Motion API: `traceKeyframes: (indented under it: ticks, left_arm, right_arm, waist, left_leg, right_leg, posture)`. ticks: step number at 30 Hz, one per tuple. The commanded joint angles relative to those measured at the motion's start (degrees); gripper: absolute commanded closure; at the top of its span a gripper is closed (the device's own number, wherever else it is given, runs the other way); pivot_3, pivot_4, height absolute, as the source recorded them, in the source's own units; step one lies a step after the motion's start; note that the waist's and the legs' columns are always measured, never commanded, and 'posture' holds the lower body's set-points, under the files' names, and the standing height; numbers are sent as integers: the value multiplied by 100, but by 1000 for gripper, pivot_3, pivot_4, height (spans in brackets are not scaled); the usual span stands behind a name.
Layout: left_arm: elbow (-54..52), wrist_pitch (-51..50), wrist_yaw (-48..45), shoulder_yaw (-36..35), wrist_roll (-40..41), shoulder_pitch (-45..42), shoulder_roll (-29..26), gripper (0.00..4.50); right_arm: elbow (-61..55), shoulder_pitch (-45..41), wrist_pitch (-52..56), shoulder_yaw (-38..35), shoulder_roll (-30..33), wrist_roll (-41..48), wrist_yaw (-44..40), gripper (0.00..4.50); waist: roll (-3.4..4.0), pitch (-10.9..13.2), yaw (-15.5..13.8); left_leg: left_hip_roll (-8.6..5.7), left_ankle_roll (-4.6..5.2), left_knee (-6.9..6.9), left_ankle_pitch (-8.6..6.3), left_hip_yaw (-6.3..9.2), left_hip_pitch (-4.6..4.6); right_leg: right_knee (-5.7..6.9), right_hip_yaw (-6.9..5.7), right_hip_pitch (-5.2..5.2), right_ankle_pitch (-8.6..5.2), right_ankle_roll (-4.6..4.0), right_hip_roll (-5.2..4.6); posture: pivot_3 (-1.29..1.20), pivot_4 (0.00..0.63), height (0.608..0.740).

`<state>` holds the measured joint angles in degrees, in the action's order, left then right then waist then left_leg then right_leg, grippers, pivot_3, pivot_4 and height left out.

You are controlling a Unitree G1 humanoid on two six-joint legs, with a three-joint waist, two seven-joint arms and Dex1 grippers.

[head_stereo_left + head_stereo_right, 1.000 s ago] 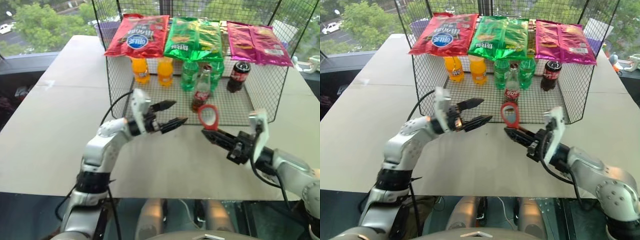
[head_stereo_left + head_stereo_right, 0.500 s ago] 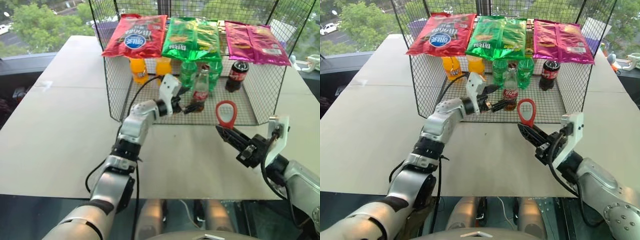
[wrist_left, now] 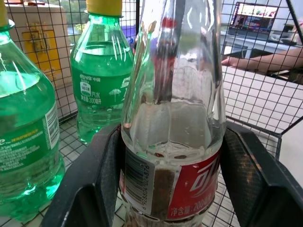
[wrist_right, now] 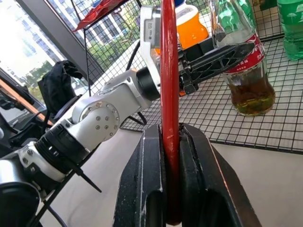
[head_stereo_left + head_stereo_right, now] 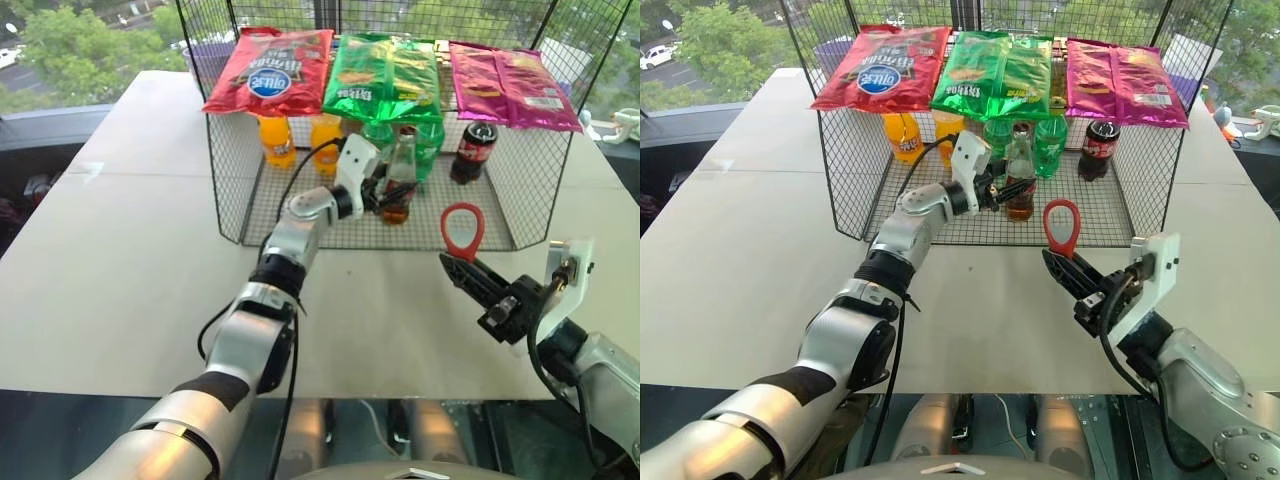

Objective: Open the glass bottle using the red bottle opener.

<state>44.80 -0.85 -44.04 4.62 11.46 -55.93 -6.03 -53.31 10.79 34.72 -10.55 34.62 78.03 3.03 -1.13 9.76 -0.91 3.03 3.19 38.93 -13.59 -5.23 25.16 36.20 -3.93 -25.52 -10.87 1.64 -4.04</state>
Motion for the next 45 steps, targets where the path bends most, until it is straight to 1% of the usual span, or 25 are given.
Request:
traceKeyframes:
  ticks: [1, 5, 9, 11, 15, 17, 20, 27, 29, 31, 32, 36, 45]
  left_arm:
    - [-339, 10, -529, -132, 235, -86, -25, 2127]
    - [-1529, -642, -1631, -96, 829, 338, -329, 2127]
    - [-2589, -1426, -2213, -87, 1305, 705, -715, 2127]
    - [-3335, -1895, -2591, -16, 1557, 1038, -1122, 2127]
    - [-4197, -2315, -2835, 129, 1732, 1583, -1555, 2127]
    - [-4471, -2322, -2848, 207, 1678, 1927, -1688, 2127]
    - [-4665, -2048, -2730, 349, 1446, 2378, -1755, 2127]
    - [-4646, -1667, -2703, 530, 1242, 2784, -1787, 2127]
    - [-4667, -1645, -2738, 544, 1270, 2831, -1816, 1113]
    - [-4684, -1618, -2718, 515, 1296, 2850, -1811, 255]
    - [-4720, -1621, -2710, 481, 1333, 2855, -1807, 69]
    - [-4869, -1697, -2749, 360, 1532, 2835, -1821, 69]
    - [-4838, -1673, -2831, 439, 1614, 2759, -1865, 69]
  right_arm:
    - [-227, 63, -196, -110, 79, 39, 6, 4500]
    - [-177, 83, -246, -145, 140, 36, -45, 4500]
    - [-92, 64, -281, -151, 203, 15, -126, 4500]
    - [-42, 16, -242, -119, 262, -168, -158, 4500]
    - [58, -18, -203, -55, 331, -431, -260, 4500]
    - [116, -53, -160, 39, 347, -581, -315, 4500]
    - [190, -139, -96, 208, 337, -775, -395, 4500]
    - [294, -275, -12, 382, 320, -973, -544, 4500]
    - [306, -293, 16, 404, 321, -1012, -583, 4500]
    - [313, -313, 38, 423, 320, -1042, -611, 4500]
    - [316, -319, 42, 429, 323, -1063, -629, 4500]
    - [328, -364, 59, 458, 306, -1145, -678, 4500]
    - [309, -449, 42, 448, 251, -1400, -739, 4500]
  waist:
    - [-1, 0, 1]
    - [-1, 1, 14]
    - [0, 1, 16]
    - [0, 1, 18]
    - [1, 0, 7]
    - [2, 0, -7]
    - [2, 0, 3]
    - [3, -2, 4]
    - [3, -2, 5]
    - [3, -2, 6]
    - [3, -2, 5]
    - [3, -2, 3]
    - [3, -2, 4]
  left_leg:
    - [0, 0, 0, 0, 0, 0]
    - [5, 0, 0, 0, -2, 1]
    - [10, 0, 0, 0, 0, 1]
    - [10, 0, 1, 0, 0, -2]
    - [12, 0, 4, 0, -9, -16]
    - [13, 0, 11, 0, -5, -22]
    - [12, 0, 18, 0, -6, -26]
    - [13, 0, 23, 0, -3, -30]
    - [14, 0, 23, 0, -4, -31]
    - [14, 0, 23, 0, -4, -31]
    - [14, 0, 23, 0, -4, -31]
    - [14, 0, 24, 0, -5, -31]
    - [14, 0, 24, 0, -5, -31]
  right_leg:
    - [0, 0, 0, 0, 1, 0]
    - [0, 2, -2, 0, -1, 0]
    - [3, 3, -3, 0, -2, 2]
    - [8, 4, -2, -2, -4, 2]
    - [17, 14, 4, -9, -16, 1]
    - [20, 11, 13, -9, -16, 0]
    - [20, 12, 18, -9, -16, -3]
    - [26, 11, 20, -10, -16, -3]
    - [27, 12, 20, -9, -17, -3]
    - [28, 12, 19, -9, -17, -2]
    - [29, 12, 19, -10, -16, -2]
    - [30, 12, 19, -10, -17, -3]
    - [31, 12, 19, -10, -16, -2]
  posture:
    - [0, 150, 728]
    - [0, 150, 728]
    - [0, 150, 728]
    - [0, 150, 728]
    - [0, 150, 728]
    - [0, 150, 728]
    - [0, 150, 728]
    - [0, 150, 728]
    - [0, 150, 728]
    - [0, 150, 728]
    - [0, 150, 728]
    - [0, 150, 728]
    - [0, 150, 728]
